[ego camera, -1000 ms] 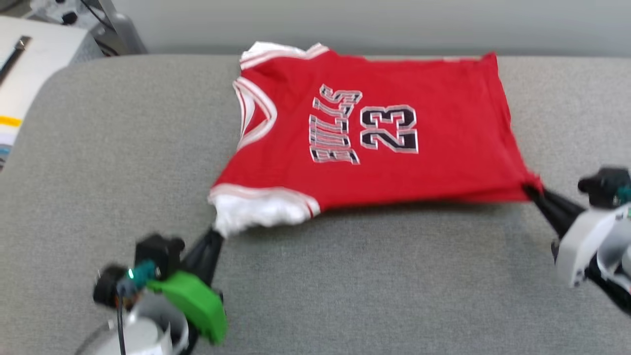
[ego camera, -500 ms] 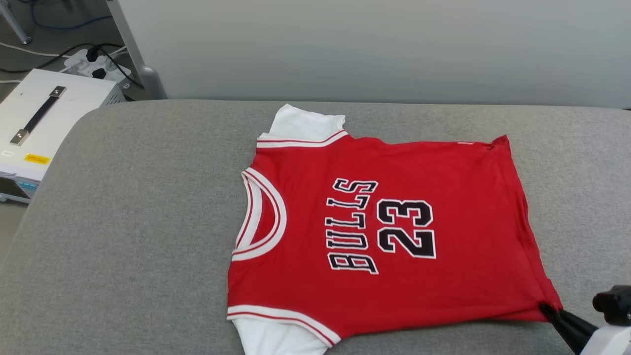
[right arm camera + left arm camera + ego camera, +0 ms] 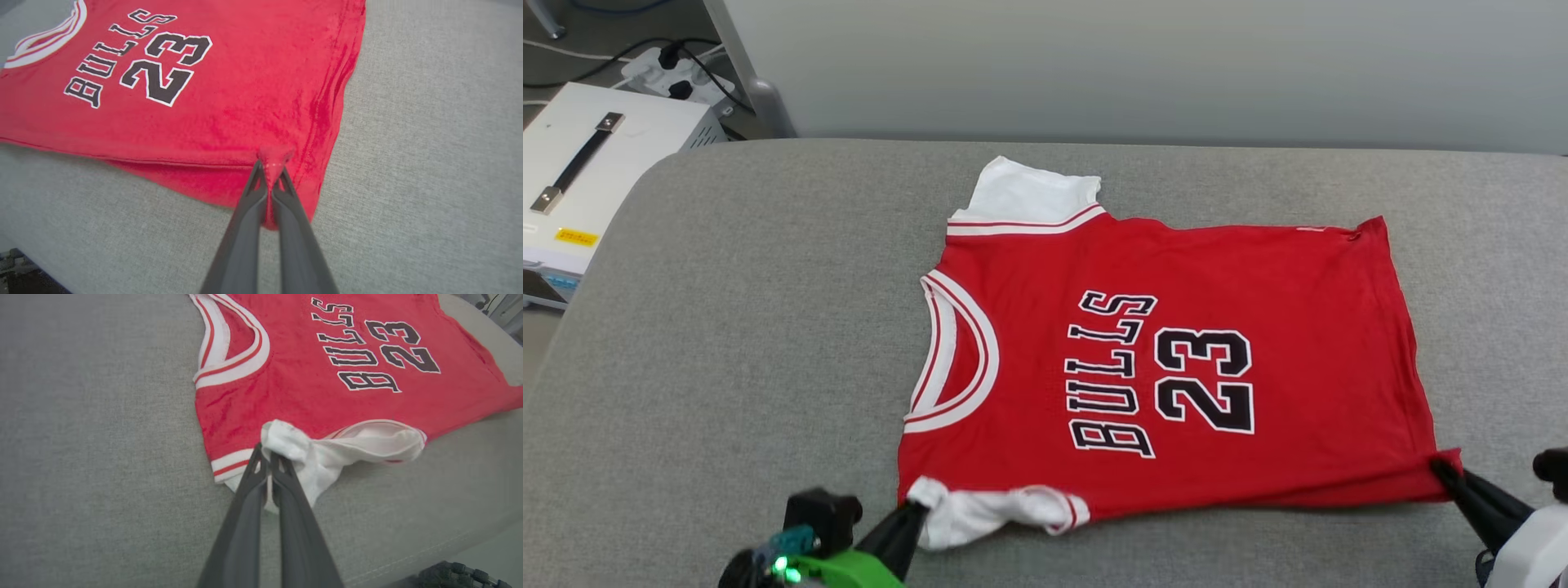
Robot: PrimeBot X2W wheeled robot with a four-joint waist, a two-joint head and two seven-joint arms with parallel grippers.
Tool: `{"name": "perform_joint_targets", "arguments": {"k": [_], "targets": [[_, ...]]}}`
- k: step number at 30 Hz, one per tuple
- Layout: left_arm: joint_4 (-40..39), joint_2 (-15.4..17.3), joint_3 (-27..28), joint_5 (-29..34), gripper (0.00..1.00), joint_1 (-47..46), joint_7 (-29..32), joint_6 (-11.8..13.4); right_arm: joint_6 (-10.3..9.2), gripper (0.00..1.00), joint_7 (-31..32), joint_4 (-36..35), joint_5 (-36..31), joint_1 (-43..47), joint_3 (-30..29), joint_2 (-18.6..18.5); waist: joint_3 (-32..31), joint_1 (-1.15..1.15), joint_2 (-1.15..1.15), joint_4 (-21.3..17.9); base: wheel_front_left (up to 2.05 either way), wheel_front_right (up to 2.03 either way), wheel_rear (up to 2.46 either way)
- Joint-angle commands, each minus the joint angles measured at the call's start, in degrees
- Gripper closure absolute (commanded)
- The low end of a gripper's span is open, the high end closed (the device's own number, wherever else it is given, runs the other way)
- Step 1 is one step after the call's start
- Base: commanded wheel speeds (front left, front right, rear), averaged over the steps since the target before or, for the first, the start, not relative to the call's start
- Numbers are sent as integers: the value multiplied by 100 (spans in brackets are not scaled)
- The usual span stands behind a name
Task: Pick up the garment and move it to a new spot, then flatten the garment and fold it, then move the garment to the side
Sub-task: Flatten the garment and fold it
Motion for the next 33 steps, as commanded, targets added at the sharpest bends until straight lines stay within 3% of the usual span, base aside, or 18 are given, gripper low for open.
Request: {"name": "perform_joint_targets", "arguments": {"k": [1,7,13,25,33], "targets": [[22,24,34,103,100,-291,23,-77,-5,100,56,-96,-65,-50,-154,30,140,0,0,-27,0,0,0],[301,-73,104,376,100,-1511,271,-420,-5,100,396,-477,-223,-381,-714,171,599,0,0,-152,0,0,0],[898,-247,143,518,100,-2529,399,-813,-5,100,608,-577,-355,-851,-895,327,1061,0,0,-252,0,0,0],[2706,-768,73,506,100,-3398,271,-1326,-5,100,850,113,-433,-1776,-503,483,1745,0,0,-270,0,0,0],[3688,-1144,-130,453,100,-3400,-12,-1561,-5,100,602,581,-397,-1969,-130,554,1700,0,0,-219,0,0,0]]}}
